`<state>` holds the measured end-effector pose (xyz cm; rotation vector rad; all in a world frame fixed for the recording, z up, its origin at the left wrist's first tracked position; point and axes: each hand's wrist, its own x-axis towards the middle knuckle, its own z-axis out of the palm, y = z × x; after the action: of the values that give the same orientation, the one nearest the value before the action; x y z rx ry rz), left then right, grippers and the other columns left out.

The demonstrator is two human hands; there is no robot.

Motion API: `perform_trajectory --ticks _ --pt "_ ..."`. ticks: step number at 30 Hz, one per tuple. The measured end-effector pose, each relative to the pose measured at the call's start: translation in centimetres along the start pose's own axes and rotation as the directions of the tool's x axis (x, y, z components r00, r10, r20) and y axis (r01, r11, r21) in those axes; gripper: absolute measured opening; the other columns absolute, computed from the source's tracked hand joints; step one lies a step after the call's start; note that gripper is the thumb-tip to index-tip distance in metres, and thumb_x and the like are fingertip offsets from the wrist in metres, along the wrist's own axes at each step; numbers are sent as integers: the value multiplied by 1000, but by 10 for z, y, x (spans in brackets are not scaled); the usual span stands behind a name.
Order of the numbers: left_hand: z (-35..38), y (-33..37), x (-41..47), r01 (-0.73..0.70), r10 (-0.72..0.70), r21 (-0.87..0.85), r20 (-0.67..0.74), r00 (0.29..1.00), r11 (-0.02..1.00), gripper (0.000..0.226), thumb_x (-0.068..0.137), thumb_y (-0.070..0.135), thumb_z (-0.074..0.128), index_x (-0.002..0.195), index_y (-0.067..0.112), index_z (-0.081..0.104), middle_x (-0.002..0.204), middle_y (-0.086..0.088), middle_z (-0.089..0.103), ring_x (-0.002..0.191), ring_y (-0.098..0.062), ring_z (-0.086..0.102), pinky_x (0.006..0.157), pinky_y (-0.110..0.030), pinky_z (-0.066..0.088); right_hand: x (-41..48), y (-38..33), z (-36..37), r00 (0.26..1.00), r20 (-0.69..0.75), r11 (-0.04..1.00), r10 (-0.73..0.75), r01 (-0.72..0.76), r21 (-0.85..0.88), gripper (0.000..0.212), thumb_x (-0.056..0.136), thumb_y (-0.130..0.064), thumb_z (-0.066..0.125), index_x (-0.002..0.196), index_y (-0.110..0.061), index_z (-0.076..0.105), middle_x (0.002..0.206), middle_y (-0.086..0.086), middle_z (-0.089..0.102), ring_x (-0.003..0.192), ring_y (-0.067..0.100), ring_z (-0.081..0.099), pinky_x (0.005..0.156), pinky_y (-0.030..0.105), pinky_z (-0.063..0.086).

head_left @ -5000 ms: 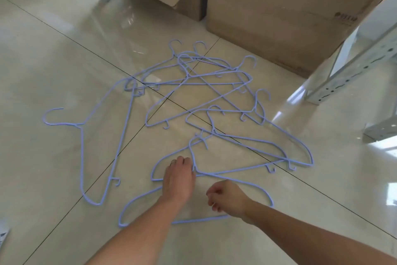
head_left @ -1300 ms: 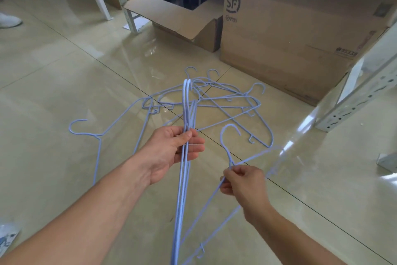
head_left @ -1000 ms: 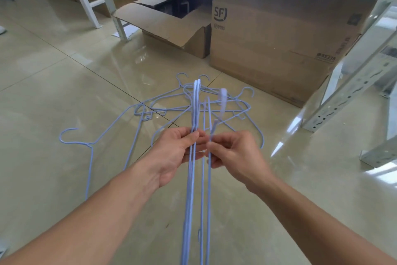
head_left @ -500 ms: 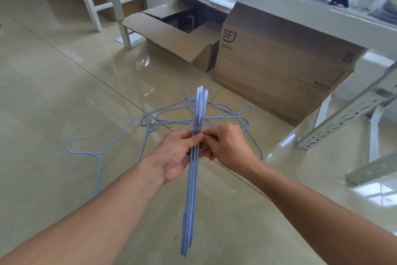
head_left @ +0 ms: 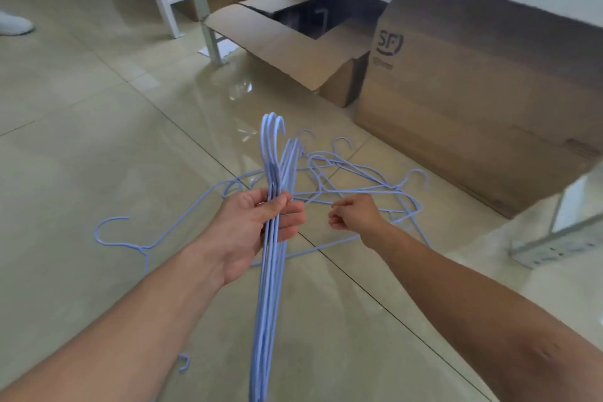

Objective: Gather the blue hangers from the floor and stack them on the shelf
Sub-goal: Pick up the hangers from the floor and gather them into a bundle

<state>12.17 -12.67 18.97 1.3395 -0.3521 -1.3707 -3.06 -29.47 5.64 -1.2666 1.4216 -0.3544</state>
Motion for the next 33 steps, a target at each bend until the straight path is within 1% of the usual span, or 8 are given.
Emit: perform_trajectory --ticks 5,9,13,18,21,25,30,33 --pt "1 2 21 -26 24 -19 -73 997 999 18 92 10 59 105 -2 64 92 -16 76 81 -24 75 65 -28 60 62 1 56 982 -119 989 148 -146 24 21 84 -7 70 98 8 70 59 13 71 42 19 68 53 32 62" --pt "0 2 32 -31 28 -19 -108 994 999 18 92 9 59 105 -2 64 92 -16 76 82 -26 75 64 -28 60 75 2 83 958 -266 982 109 -146 -123 36 88 -29 69 111 -1 64 92 17 78 83 30 76 74 37 62" --pt "0 5 37 -41 41 1 -125 991 999 19 92 8 58 106 -4 63 92 -18 76 79 -25 75 67 -30 61 82 1 85 941 -299 976 157 -195 -102 31 86 -19 66 110 0 66 101 18 76 92 35 73 76 39 61" --pt "0 3 42 -34 36 20 -144 989 999 21 93 9 58 108 -5 63 95 -19 76 84 -28 75 72 -32 61 24 -20 51 970 -237 979 54 -5 204 14 76 -5 66 67 4 70 50 10 68 49 25 70 61 39 65" --pt "4 3 42 -33 36 24 -141 989 999 22 93 8 59 109 -6 63 97 -20 75 89 -29 74 75 -33 61 -29 -30 11 979 -164 957 -120 157 242 15 82 0 66 71 10 66 54 11 65 48 18 66 54 29 60" --pt "12 1 37 -46 47 13 -129 990 999 20 93 7 59 108 -5 63 95 -18 76 89 -28 74 74 -32 61 -76 -54 -25 929 9 912 -371 362 192 13 89 -4 70 77 -1 73 59 9 67 51 15 65 54 27 60" --pt "27 -9 27 -78 80 30 -93 992 997 16 91 9 61 103 1 67 104 -18 74 92 -27 72 86 -41 57 -107 -61 -15 856 254 893 -450 438 105 15 93 -3 66 87 -4 79 63 1 72 55 15 70 56 28 60" --pt "34 -14 17 -79 79 6 -77 994 997 23 87 9 65 105 -5 67 95 -25 70 75 -32 68 67 -46 59 -114 -56 -2 836 271 877 -477 474 83 18 96 -8 64 90 -5 80 77 6 80 66 20 77 61 35 64"
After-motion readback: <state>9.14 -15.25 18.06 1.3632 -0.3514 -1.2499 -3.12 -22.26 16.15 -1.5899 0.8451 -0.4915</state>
